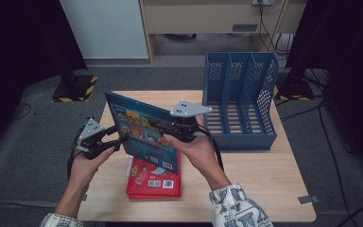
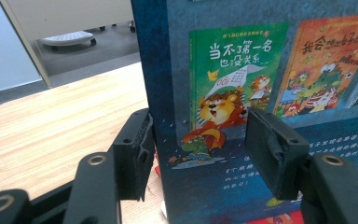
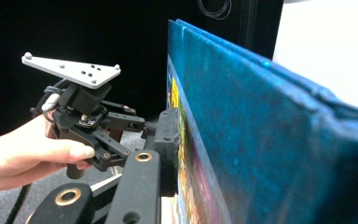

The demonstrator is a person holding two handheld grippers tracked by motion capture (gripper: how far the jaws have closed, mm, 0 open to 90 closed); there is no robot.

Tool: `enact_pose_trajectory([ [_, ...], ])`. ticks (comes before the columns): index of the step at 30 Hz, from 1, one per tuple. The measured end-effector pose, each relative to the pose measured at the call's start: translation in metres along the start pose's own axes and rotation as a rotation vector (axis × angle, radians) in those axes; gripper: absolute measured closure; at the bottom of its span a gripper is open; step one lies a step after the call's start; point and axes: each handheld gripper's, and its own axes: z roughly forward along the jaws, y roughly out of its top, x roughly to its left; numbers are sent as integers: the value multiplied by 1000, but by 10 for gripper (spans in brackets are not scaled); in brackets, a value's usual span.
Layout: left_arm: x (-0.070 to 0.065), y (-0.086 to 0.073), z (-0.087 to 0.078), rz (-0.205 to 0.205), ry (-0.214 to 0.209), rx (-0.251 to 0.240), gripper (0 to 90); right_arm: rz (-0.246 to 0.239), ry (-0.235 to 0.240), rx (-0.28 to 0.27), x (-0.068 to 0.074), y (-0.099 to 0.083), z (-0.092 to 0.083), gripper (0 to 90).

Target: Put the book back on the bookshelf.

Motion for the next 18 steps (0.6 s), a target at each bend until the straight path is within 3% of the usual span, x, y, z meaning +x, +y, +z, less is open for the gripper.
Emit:
enact_pose_trajectory([
  [14,0,-1,-1,-8,-2,2,412,19,17,-29,0,-3,6,784],
  [18,-2,-4,-1,-10,0,19,356,20,42,-35,0,-3,7,809],
])
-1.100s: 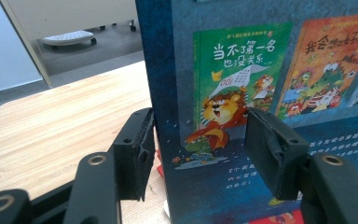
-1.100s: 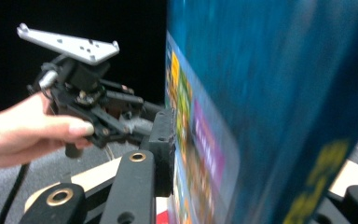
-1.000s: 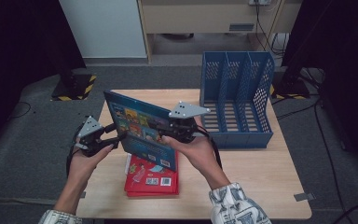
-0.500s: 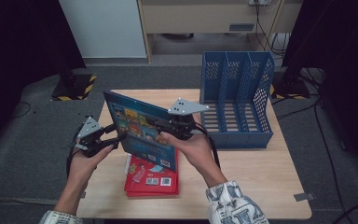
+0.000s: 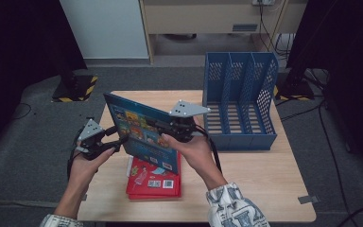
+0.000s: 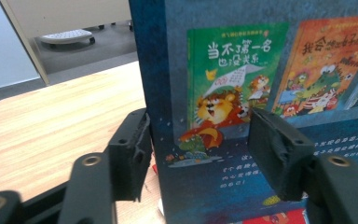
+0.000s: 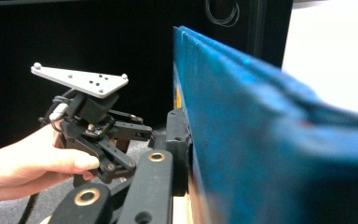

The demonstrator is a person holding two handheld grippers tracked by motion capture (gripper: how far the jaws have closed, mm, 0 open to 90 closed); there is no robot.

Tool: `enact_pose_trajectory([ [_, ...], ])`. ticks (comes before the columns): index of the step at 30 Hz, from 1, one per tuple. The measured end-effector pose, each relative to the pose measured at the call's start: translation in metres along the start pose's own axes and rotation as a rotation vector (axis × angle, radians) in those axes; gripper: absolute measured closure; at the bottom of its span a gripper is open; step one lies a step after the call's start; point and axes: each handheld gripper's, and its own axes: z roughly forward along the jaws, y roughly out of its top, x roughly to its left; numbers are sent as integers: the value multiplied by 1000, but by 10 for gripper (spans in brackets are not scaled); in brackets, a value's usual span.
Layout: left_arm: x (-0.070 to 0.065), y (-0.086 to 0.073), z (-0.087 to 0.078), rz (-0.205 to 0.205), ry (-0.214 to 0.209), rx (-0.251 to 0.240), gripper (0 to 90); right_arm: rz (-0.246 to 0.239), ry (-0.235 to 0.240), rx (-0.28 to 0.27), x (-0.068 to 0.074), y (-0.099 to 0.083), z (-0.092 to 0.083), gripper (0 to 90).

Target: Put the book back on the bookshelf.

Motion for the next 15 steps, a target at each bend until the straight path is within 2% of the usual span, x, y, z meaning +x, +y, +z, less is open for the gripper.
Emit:
enact_pose_trajectory([
  [1,-1,-3,-1,7,12,10,299,1,6,-4,0,0,0,817],
  [3,-4,-15,-3,9,41,21,244,4,1,-13,-1,-1,-1,818],
  [6,-4,-43,-5,11,96,66,211,8,3,-20,-2,-2,-2,821],
  [8,2,-68,-5,-13,131,95,206,5,1,-20,-2,-2,-2,822],
  [10,9,-84,-4,-8,167,165,197,11,-3,-22,-2,-2,-2,822],
  [12,15,-92,-3,-28,189,208,171,8,-10,-24,-1,-1,-3,824],
  [15,21,-96,-4,-77,205,205,141,-6,-26,-26,-1,0,-5,825],
])
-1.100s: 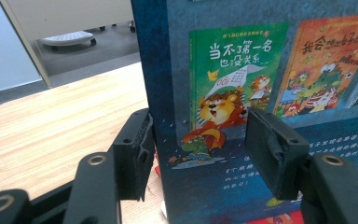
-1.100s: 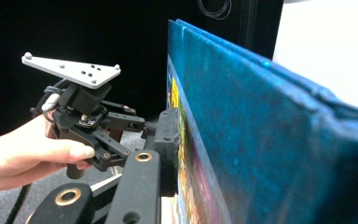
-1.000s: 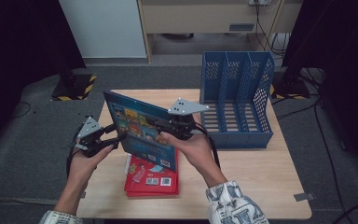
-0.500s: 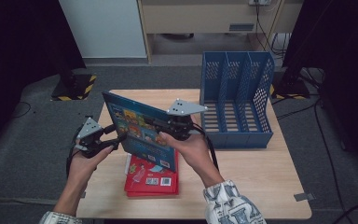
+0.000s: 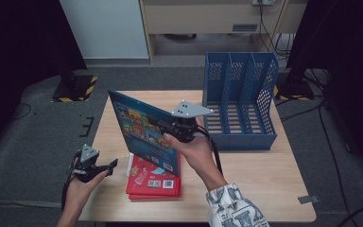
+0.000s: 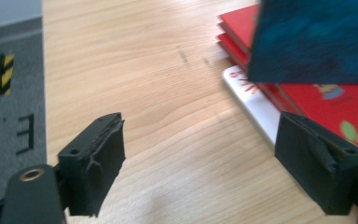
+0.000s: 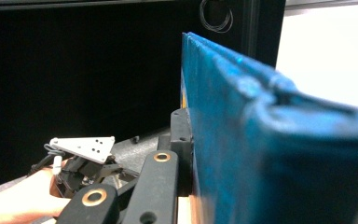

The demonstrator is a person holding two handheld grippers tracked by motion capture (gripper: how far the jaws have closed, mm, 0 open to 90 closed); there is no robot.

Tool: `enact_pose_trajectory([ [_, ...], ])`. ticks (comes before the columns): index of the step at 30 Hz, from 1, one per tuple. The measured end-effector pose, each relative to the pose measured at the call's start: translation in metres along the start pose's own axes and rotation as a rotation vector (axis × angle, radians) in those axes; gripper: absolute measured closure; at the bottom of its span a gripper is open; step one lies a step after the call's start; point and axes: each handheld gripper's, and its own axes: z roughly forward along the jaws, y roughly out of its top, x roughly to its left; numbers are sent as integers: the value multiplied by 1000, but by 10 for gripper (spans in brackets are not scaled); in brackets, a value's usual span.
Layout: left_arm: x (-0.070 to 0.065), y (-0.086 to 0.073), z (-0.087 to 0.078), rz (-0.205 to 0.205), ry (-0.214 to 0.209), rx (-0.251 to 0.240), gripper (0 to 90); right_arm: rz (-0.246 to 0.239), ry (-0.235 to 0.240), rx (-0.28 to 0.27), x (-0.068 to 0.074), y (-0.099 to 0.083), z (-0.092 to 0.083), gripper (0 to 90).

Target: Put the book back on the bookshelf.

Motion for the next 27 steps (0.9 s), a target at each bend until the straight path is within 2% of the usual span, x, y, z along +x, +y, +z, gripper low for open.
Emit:
enact_pose_trajectory([
  [5,-2,-3,5,28,29,34,115,4,-41,-2,-4,3,-4,826],
  [12,-3,-7,13,44,8,66,51,16,-104,-18,-14,13,-20,826],
  [17,0,-11,17,26,-1,87,46,29,-162,-26,-21,21,-33,827],
  [21,3,-13,17,10,9,95,46,32,-191,-27,-25,26,-42,827],
  [27,5,-15,19,12,15,122,46,30,-242,-29,-30,41,-58,827],
])
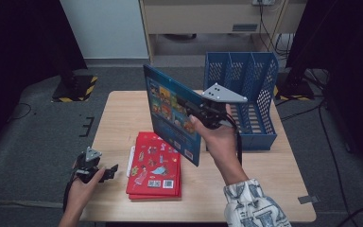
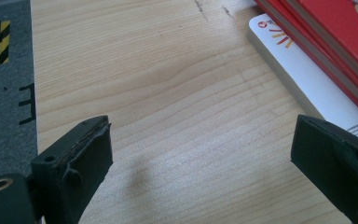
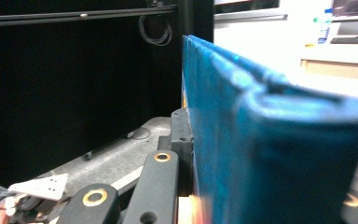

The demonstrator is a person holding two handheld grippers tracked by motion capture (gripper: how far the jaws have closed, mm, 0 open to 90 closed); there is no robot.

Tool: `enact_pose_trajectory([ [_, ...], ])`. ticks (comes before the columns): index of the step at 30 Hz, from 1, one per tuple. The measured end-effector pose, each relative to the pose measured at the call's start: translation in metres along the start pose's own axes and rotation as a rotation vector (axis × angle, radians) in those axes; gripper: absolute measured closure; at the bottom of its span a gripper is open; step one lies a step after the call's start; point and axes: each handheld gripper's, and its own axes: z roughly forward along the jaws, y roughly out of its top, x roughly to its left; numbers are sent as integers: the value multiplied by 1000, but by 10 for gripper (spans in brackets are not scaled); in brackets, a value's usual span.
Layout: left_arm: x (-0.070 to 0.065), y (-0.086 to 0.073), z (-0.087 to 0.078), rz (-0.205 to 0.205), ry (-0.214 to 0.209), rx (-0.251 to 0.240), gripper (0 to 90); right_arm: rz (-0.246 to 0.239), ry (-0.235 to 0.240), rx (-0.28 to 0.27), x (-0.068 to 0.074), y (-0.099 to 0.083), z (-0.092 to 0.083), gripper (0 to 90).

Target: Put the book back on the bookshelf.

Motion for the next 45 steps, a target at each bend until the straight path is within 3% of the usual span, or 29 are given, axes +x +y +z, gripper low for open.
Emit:
enact_pose_trajectory([
  [9,1,-2,4,11,32,29,46,3,-67,-12,-15,20,-15,827],
  [15,3,-3,5,3,26,35,45,23,-108,-21,-27,28,-25,827],
  [27,3,-4,6,9,30,45,45,36,-182,-41,-48,32,-48,827],
  [45,2,-4,6,20,43,49,45,34,-274,-53,-66,35,-80,827],
])
